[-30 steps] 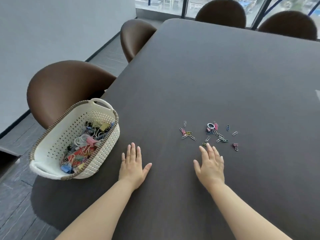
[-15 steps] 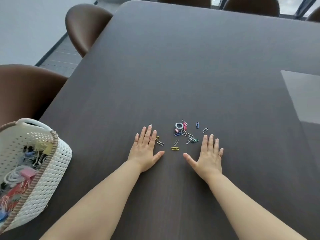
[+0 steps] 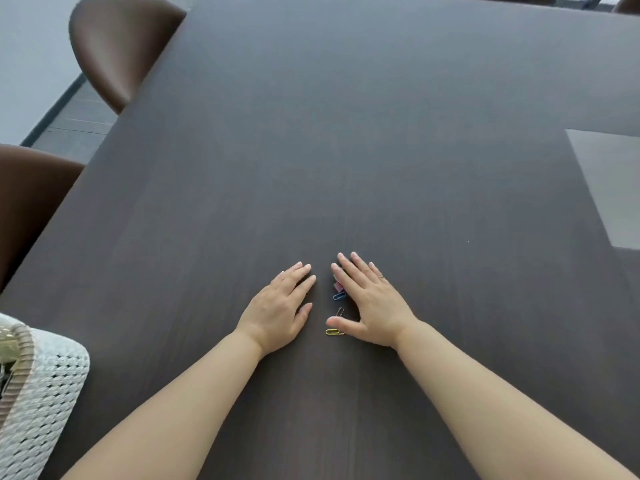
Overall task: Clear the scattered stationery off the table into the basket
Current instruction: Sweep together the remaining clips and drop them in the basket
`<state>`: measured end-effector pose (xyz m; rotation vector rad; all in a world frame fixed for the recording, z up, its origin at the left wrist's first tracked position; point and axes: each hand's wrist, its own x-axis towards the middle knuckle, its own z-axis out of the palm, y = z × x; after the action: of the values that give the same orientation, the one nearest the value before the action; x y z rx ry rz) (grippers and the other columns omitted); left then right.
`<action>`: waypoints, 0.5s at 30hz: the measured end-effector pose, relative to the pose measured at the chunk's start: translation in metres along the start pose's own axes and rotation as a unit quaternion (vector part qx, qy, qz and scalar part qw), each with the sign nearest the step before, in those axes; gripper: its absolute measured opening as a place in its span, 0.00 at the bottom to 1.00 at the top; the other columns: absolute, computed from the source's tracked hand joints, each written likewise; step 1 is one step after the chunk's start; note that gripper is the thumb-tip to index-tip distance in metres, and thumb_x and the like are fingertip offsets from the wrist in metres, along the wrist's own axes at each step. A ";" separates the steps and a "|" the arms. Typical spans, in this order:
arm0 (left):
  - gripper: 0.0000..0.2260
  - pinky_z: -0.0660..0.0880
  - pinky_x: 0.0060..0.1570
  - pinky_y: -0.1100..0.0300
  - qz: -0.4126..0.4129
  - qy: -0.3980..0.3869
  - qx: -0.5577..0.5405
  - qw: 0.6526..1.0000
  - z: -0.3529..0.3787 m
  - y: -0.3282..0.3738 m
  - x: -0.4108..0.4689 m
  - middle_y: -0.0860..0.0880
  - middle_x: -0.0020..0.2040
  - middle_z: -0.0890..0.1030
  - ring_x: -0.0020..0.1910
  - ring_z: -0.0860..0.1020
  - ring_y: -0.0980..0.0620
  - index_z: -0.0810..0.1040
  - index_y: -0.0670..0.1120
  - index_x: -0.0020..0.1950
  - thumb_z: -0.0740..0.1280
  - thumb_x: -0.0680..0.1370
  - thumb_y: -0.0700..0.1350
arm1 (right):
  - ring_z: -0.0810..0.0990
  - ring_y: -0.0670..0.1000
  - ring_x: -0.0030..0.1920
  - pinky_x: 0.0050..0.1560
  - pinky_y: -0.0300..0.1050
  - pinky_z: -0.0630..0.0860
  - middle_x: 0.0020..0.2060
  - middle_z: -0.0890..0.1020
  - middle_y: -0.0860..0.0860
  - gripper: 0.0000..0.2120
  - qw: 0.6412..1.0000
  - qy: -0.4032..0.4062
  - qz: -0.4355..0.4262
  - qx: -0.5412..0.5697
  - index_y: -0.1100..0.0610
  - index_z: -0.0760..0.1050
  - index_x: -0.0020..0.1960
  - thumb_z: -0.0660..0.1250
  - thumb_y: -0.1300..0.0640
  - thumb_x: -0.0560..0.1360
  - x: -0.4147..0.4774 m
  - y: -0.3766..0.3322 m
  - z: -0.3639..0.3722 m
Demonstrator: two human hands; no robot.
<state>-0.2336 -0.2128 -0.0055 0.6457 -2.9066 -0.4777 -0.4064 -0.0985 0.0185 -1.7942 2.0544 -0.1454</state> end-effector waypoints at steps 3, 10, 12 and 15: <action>0.18 0.74 0.58 0.55 0.018 0.072 -0.019 0.997 0.004 0.000 -0.011 0.45 0.59 0.78 0.61 0.73 0.49 0.78 0.42 0.58 0.53 0.79 0.49 | 0.45 0.50 0.75 0.73 0.48 0.46 0.75 0.51 0.50 0.45 0.997 0.032 -0.049 -0.059 0.55 0.52 0.74 0.50 0.27 0.68 -0.013 -0.011 0.019; 0.19 0.64 0.51 0.55 -0.030 0.108 0.069 0.991 0.006 0.004 -0.027 0.49 0.54 0.73 0.52 0.69 0.49 0.76 0.49 0.55 0.59 0.71 0.58 | 0.72 0.53 0.51 0.50 0.48 0.78 0.51 0.79 0.53 0.22 0.966 0.255 0.005 -0.036 0.54 0.75 0.53 0.61 0.39 0.70 -0.027 -0.015 0.044; 0.20 0.67 0.48 0.53 -0.055 0.111 0.084 0.989 0.007 0.004 -0.025 0.50 0.53 0.69 0.50 0.68 0.48 0.76 0.50 0.55 0.58 0.71 0.60 | 0.75 0.54 0.46 0.46 0.47 0.78 0.48 0.79 0.52 0.20 0.966 0.253 0.020 -0.055 0.51 0.75 0.53 0.60 0.38 0.69 -0.025 -0.016 0.044; 0.16 0.72 0.35 0.56 -0.044 0.121 0.098 0.987 0.007 0.005 -0.024 0.49 0.44 0.73 0.41 0.70 0.49 0.76 0.49 0.49 0.58 0.72 0.59 | 0.74 0.53 0.38 0.36 0.44 0.77 0.41 0.77 0.51 0.16 0.962 0.263 0.009 -0.065 0.51 0.76 0.47 0.60 0.40 0.71 -0.025 -0.017 0.045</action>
<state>-0.2151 -0.1957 -0.0119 0.7988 -2.7226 -0.1120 -0.3719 -0.0691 -0.0112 -1.9711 2.4861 -0.5484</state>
